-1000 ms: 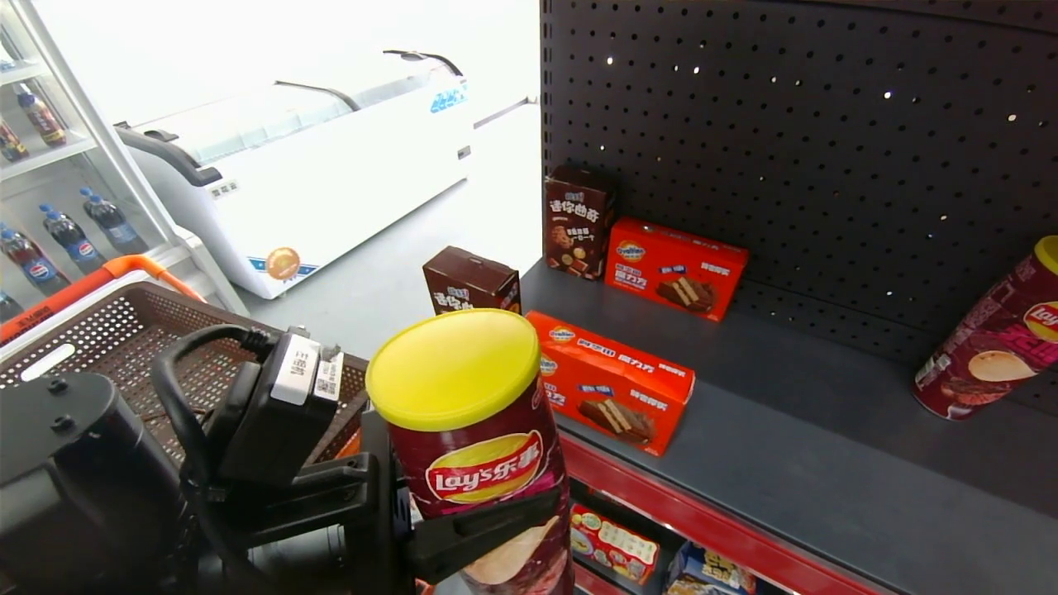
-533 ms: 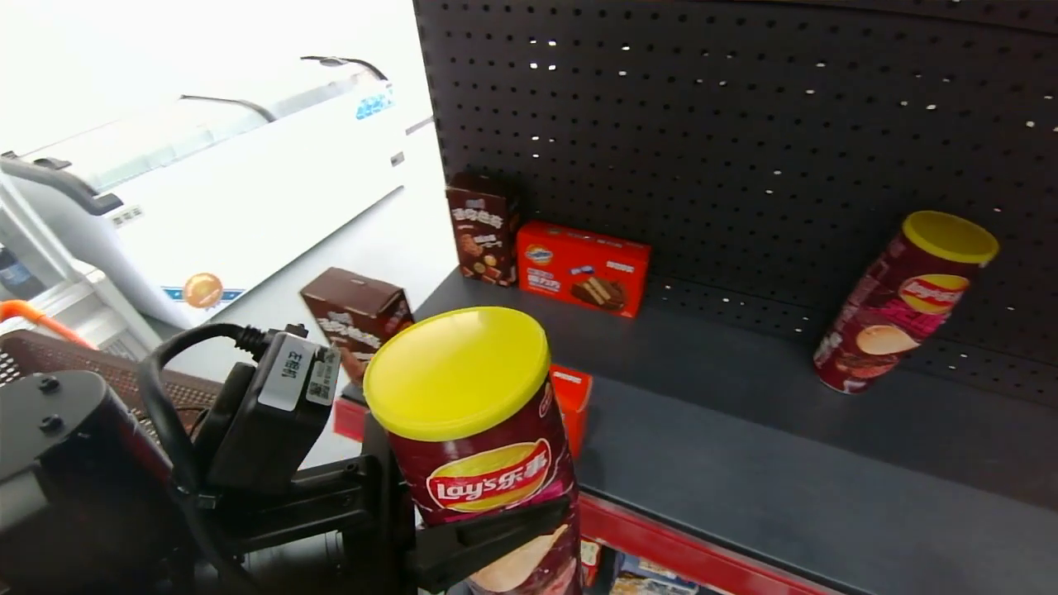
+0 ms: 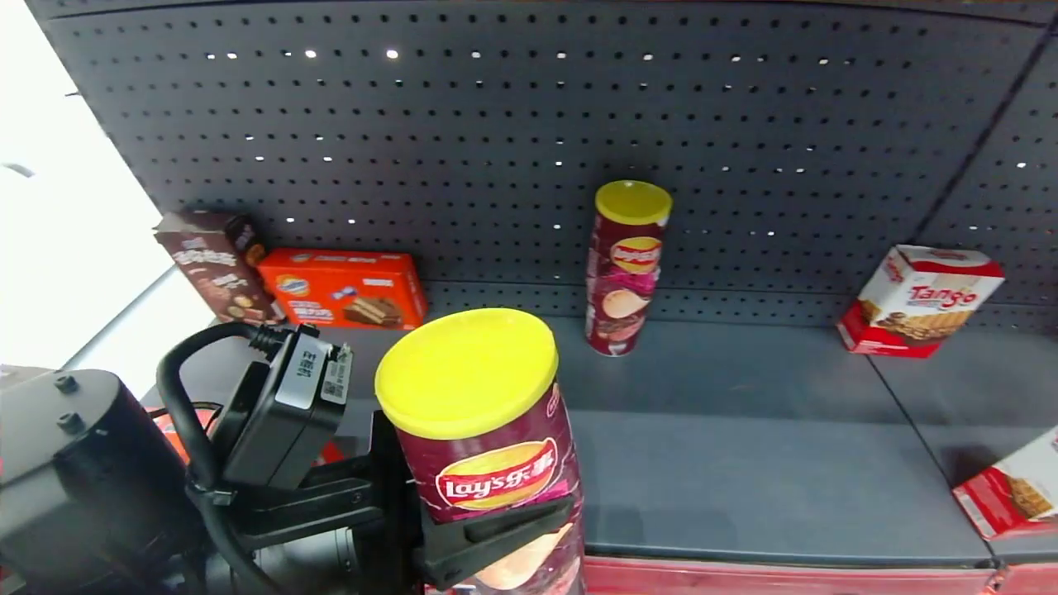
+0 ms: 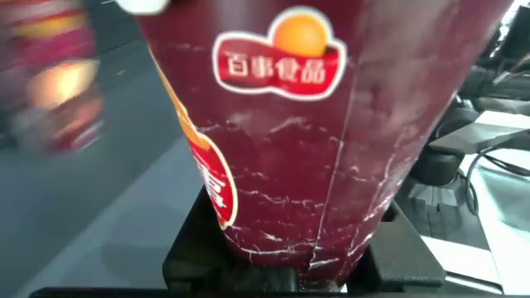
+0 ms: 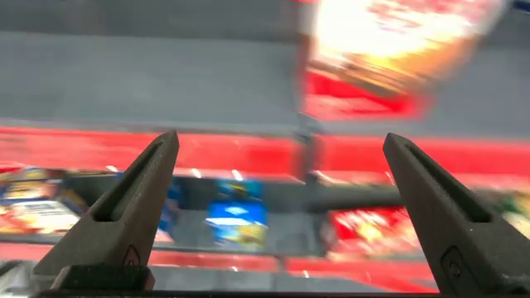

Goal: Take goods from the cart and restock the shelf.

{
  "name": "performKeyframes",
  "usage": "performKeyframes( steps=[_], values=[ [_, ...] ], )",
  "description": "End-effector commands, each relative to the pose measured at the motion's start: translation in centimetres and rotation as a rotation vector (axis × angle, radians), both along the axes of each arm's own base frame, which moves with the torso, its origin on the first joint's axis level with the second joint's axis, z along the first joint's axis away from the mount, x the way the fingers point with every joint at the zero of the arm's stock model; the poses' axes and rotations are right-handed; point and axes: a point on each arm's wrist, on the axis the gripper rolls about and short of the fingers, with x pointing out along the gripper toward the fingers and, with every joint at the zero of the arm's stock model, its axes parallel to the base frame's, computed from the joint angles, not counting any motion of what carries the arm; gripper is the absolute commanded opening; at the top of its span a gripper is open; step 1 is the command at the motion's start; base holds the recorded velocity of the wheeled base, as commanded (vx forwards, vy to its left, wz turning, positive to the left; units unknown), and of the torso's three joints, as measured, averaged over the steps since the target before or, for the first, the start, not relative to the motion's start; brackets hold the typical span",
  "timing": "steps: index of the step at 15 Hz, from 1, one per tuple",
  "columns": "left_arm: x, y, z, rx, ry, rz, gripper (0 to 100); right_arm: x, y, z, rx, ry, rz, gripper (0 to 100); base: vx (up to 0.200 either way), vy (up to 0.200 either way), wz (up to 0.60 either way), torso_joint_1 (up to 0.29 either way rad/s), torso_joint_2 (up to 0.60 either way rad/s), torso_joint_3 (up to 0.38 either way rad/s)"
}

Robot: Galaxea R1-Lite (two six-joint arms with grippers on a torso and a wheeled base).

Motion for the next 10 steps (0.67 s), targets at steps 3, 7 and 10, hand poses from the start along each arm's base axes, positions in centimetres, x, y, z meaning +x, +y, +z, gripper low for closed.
performKeyframes(
  steps=[3, 7, 10],
  values=[
    [0.10, 0.01, -0.09, 0.003, 0.003, 0.005, 0, 0.01, 0.00, 0.00, -0.001, 0.002, 0.000, 100, 0.000, 0.000, 0.00, 0.000, 0.00, 0.000],
    [0.29, 0.16, -0.01, 0.001, 0.001, 0.015, 0, 0.01, 0.00, 0.00, -0.001, 0.002, 0.000, 100, 0.000, 0.000, 0.00, 0.000, 0.00, 0.000],
    [0.23, 0.31, -0.06, 0.002, -0.001, 0.022, 0, 0.01, 0.00, 0.00, -0.001, 0.002, 0.000, 100, 0.000, 0.000, 0.00, 0.000, 0.00, 0.000]
  ],
)
